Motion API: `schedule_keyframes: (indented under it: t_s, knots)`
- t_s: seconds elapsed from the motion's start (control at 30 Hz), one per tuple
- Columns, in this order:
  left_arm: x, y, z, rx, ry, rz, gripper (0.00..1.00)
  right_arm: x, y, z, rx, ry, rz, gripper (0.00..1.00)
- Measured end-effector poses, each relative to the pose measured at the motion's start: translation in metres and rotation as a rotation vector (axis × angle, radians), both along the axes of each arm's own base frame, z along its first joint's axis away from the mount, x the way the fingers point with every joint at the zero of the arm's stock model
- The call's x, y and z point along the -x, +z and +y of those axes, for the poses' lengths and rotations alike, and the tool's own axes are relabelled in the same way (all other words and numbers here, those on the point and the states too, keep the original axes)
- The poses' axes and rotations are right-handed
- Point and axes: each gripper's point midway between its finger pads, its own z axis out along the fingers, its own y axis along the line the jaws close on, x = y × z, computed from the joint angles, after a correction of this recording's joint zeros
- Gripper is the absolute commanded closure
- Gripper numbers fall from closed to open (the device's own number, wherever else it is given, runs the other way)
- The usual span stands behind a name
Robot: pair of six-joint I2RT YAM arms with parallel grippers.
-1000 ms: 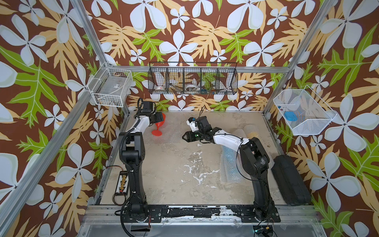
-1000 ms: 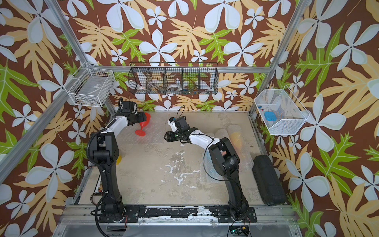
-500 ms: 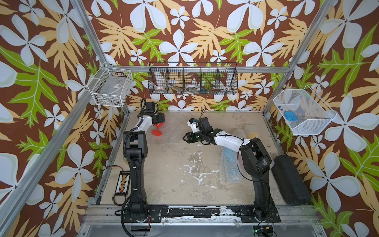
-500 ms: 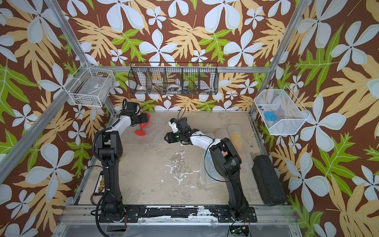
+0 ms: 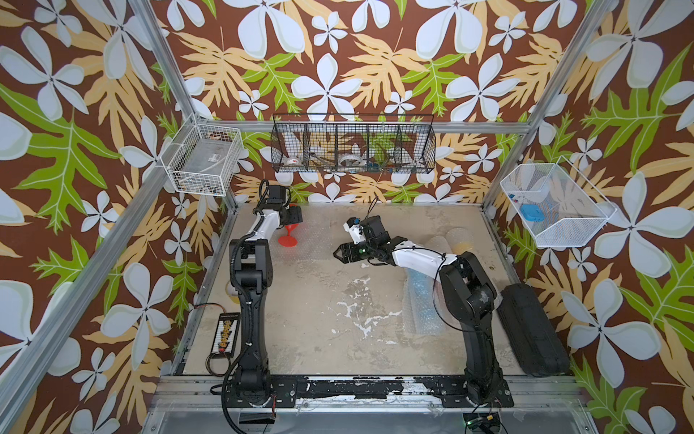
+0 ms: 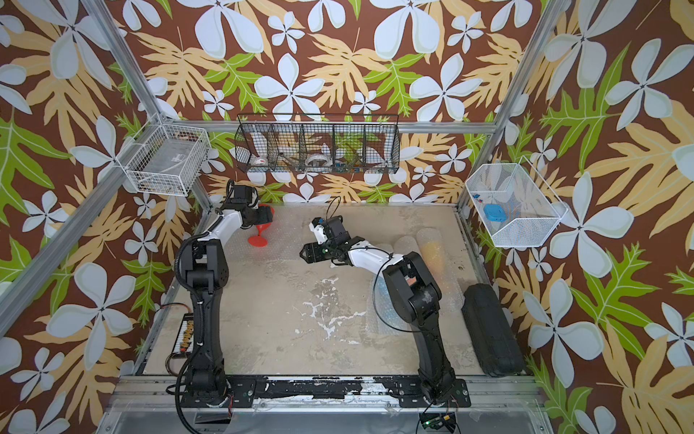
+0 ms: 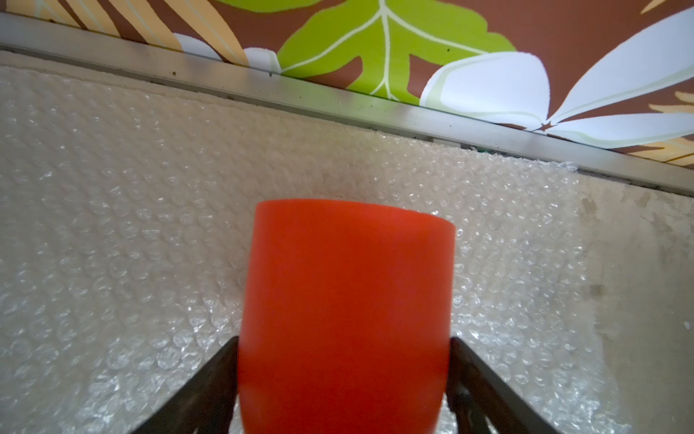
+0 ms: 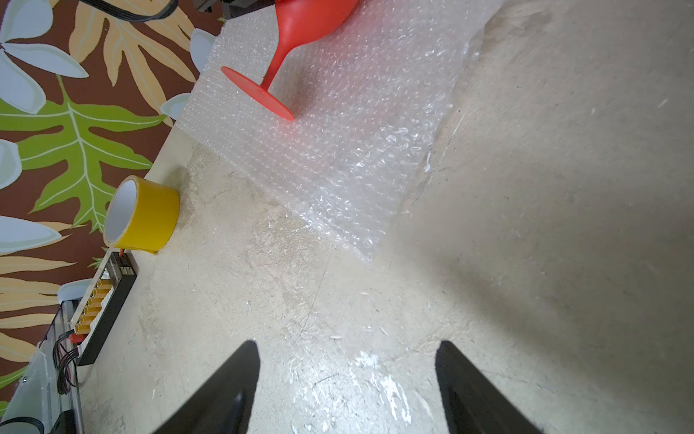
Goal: Unpack wine glasses from bubble wrap
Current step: Pick up the wine glass from the bubble wrap.
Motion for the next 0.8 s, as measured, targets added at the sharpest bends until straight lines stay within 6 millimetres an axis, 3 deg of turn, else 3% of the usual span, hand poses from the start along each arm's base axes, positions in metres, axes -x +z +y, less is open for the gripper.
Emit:
schedule_keyframes:
  t_s: [0.27,0.4,0.53,0.7,0.8]
  knots:
    - [0.004,-0.008,0.001,-0.004,0.003,0.021,0.15,-0.002,-0.001,-0.001,0.000,-0.003,0.002,0.23]
    - [0.013,-0.022,0.003,-0.016,0.013,0.065,0.15,-0.003,-0.002,-0.001,-0.002,-0.002,0.002,0.23]
    - [0.017,-0.026,0.004,-0.018,0.014,0.079,0.20,-0.004,0.000,0.000,-0.006,-0.002,-0.004,0.23]
    - [0.021,-0.011,0.004,-0.020,0.016,0.057,0.36,-0.004,0.000,0.000,-0.007,-0.003,-0.002,0.24]
    - [0.021,0.004,0.003,-0.018,0.014,0.017,0.38,-0.004,0.000,0.001,-0.008,-0.001,-0.001,0.24]
